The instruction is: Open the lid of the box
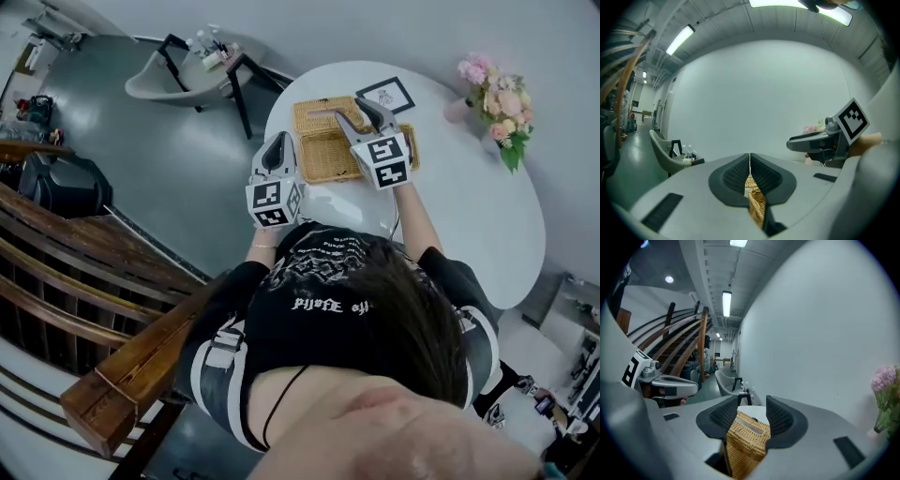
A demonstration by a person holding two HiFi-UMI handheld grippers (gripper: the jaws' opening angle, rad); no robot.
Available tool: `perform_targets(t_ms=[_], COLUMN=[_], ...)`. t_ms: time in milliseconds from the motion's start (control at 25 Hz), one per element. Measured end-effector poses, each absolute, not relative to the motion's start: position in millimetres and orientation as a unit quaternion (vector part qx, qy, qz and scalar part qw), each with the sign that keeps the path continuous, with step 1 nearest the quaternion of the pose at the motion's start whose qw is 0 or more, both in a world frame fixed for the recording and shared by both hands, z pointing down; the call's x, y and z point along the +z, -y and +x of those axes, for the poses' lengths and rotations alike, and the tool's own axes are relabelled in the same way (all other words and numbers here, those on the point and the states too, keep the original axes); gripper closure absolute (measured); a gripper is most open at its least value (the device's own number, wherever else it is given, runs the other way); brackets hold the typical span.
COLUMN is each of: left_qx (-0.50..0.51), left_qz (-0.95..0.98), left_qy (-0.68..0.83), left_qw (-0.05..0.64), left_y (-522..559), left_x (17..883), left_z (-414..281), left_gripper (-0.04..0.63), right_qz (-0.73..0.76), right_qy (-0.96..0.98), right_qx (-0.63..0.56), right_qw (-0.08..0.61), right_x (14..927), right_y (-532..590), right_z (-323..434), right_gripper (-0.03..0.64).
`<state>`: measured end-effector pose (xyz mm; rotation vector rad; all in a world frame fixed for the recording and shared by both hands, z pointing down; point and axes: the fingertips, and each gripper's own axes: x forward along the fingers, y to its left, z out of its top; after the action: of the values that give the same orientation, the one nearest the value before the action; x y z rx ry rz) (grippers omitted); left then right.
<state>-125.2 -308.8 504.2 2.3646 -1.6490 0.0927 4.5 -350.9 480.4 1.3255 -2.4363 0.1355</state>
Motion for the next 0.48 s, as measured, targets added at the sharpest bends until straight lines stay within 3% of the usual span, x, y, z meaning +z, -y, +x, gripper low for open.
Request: perform_targets(t_ms=[480], left_qx=[0.033], left_qz=[0.818], left_qy=[0.561], left_qw=[0.125], left_y=[293.6], left_x=[505.4], left_z=[-110.1], left_gripper=[0.571], right_qz=[0.494], right_qy=[0.854], right_qx=[0.073], right_qw=[0.148], right_x=[493.6], right_y=[316.8], right_z=[3.7], right_gripper=[0.430])
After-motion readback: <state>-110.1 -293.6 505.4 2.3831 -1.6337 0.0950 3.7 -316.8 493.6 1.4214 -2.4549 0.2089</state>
